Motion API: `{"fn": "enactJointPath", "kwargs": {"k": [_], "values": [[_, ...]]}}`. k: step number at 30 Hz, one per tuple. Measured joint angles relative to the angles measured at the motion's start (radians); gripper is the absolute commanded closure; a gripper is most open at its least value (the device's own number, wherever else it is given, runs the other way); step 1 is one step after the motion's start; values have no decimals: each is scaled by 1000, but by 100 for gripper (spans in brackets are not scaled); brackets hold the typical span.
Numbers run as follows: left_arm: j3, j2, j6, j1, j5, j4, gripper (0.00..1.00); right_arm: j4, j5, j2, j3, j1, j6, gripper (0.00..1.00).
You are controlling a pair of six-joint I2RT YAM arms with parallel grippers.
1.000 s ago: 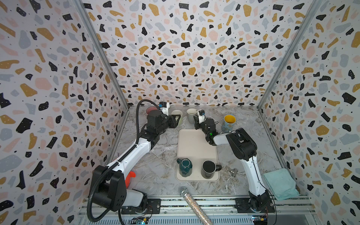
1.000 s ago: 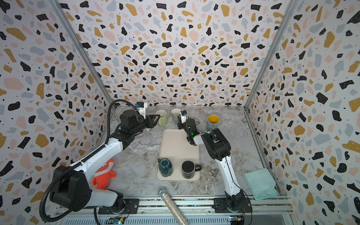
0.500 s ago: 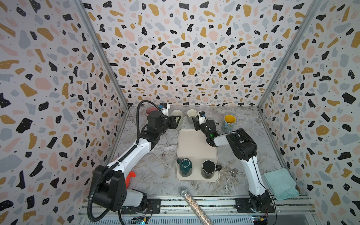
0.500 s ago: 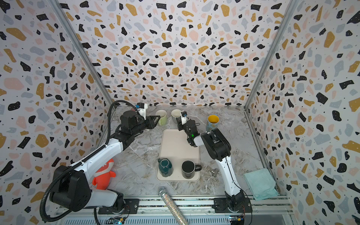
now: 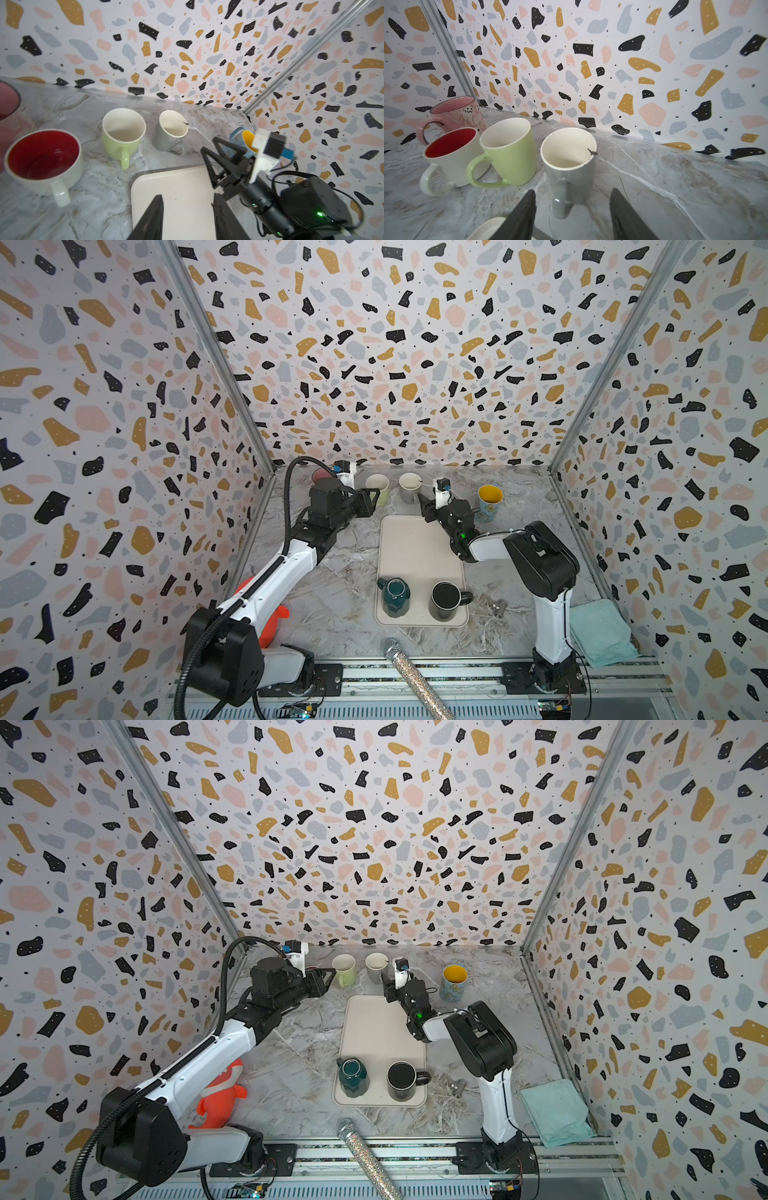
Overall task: Turn the mug right side up
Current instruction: Place the mug at the top-center of the table, then pick up the mug from the tray.
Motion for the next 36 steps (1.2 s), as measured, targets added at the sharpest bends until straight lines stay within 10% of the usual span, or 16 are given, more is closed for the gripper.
{"fn": "enactJointPath", "kwargs": {"k": [20, 36], "values": [[-72, -6, -531, 46, 51, -519, 58, -476, 146, -611, -225, 108, 105, 39], [-240, 3, -870, 44, 210, -421, 56, -603, 211, -703, -258, 108, 114, 38]]}}
